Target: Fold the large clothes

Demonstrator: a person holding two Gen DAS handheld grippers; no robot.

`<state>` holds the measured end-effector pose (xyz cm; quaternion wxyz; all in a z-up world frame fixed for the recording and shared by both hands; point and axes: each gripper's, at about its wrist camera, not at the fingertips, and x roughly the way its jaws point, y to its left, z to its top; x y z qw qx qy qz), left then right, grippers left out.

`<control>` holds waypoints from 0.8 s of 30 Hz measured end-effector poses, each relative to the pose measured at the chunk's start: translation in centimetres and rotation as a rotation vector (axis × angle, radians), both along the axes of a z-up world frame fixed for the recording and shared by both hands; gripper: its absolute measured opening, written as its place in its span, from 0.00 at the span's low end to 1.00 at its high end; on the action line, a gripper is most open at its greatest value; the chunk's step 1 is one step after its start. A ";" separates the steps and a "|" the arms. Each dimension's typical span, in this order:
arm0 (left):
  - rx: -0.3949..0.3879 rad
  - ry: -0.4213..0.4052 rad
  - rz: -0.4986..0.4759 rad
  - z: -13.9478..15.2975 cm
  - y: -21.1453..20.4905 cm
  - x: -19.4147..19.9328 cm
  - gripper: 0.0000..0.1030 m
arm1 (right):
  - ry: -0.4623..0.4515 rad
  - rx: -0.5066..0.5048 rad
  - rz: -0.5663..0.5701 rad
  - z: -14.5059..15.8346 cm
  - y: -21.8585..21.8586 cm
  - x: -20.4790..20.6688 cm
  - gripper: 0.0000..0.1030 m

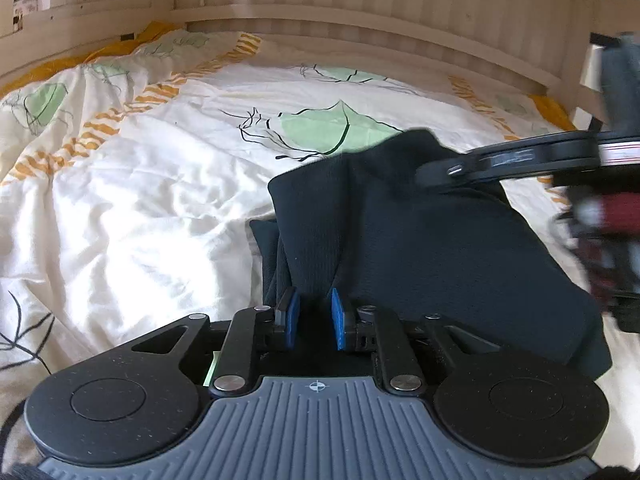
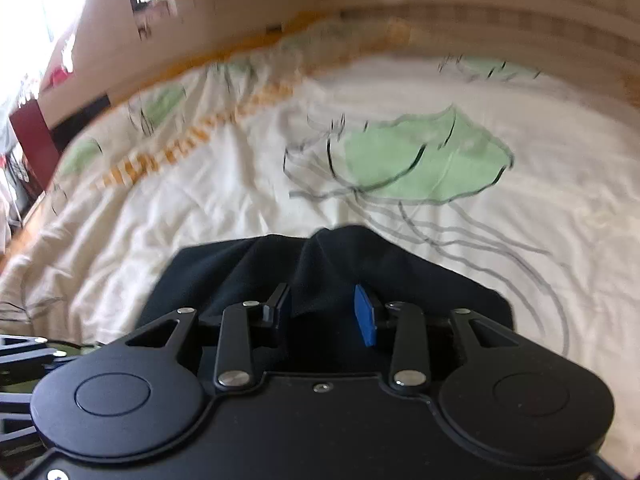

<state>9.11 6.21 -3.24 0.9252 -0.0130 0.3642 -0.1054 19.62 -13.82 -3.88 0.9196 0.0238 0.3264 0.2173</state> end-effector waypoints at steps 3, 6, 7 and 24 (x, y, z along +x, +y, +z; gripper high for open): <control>0.005 0.004 -0.002 0.2 -0.1 0.0 0.17 | -0.070 -0.007 -0.008 2.0 -1.4 -3.3 0.45; 0.008 0.008 0.001 0.3 -0.2 0.1 0.17 | -0.108 -0.026 -0.006 3.2 -2.4 -6.8 0.45; 0.013 0.006 0.000 0.5 -0.3 0.0 0.17 | -0.112 -0.040 -0.006 3.4 -2.4 -7.6 0.45; -0.072 -0.022 0.009 2.4 0.4 -1.0 0.61 | -0.104 -0.277 -0.033 -1.8 3.6 -11.7 0.41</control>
